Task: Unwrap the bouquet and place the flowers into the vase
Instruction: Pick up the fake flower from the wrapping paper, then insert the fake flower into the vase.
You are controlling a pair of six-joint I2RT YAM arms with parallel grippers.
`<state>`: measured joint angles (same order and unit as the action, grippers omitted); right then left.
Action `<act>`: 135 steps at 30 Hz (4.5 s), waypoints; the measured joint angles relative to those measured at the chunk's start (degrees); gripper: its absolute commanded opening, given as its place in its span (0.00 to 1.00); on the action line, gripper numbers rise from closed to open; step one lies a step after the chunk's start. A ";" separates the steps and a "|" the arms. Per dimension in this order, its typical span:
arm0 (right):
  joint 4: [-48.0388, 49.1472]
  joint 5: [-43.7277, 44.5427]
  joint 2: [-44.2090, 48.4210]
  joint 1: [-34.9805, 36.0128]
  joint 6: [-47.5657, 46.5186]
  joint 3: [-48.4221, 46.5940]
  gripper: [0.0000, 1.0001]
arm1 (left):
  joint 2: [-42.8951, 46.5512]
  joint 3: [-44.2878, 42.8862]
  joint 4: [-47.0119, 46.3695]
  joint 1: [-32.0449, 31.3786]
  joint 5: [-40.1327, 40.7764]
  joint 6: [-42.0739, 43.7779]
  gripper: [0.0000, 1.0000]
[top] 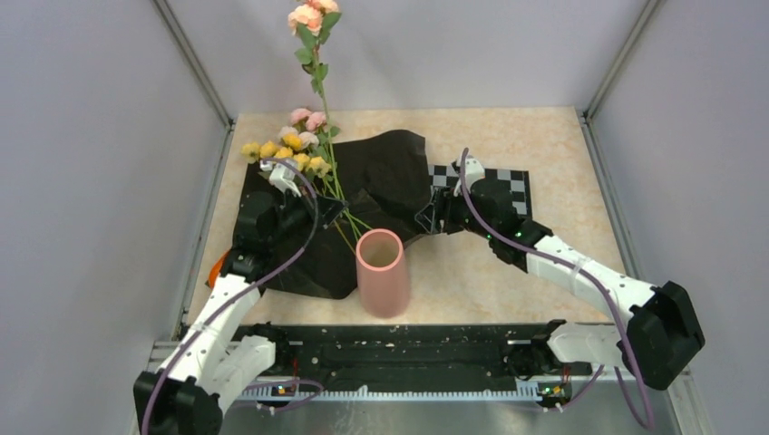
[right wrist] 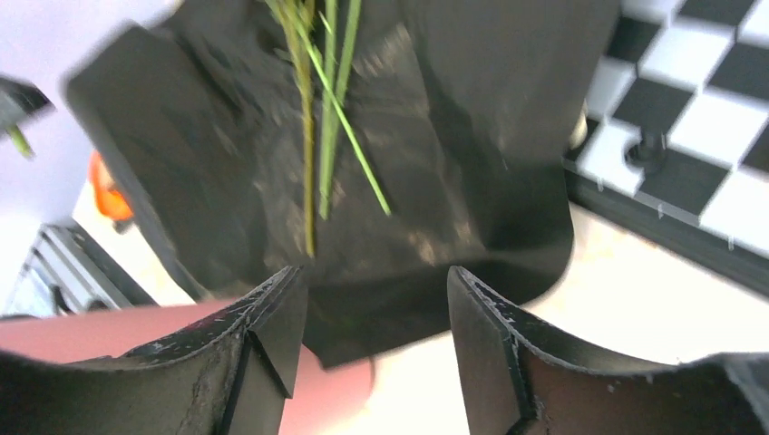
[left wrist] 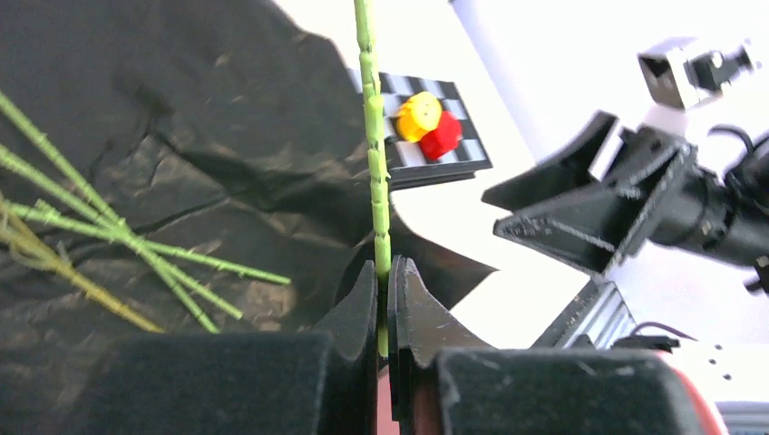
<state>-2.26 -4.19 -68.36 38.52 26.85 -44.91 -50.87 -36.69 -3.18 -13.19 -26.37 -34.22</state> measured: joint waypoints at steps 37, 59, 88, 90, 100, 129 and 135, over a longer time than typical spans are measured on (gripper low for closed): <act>21.35 -31.71 -29.11 -0.02 8.20 -57.18 0.12 | 9.97 -9.44 8.87 -2.12 -21.31 7.19 0.00; 21.99 -26.03 -10.43 0.00 -0.94 -42.45 0.00 | 4.74 -21.18 26.56 -1.66 -0.26 16.61 0.99; 29.38 -33.68 -2.47 1.75 5.16 -18.36 0.00 | -2.95 -15.74 33.40 11.39 31.52 17.88 0.99; 29.83 -33.46 -1.79 2.67 4.11 -15.61 0.00 | -2.97 -15.56 33.20 11.39 31.89 17.90 0.99; 33.07 -30.77 0.26 8.20 -1.81 -7.52 0.00 | -2.97 -15.13 33.18 11.39 32.50 17.94 0.99; 34.18 -26.91 0.52 9.38 -2.62 0.28 0.22 | -3.02 -14.19 33.22 11.39 31.78 17.99 0.99; 33.81 -26.88 0.55 9.38 -2.64 0.28 0.29 | -3.02 -14.19 33.22 11.39 31.74 17.99 0.99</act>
<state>31.55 -31.07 -67.81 47.90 24.21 -44.62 -53.89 -50.87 30.04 -1.80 5.37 -16.23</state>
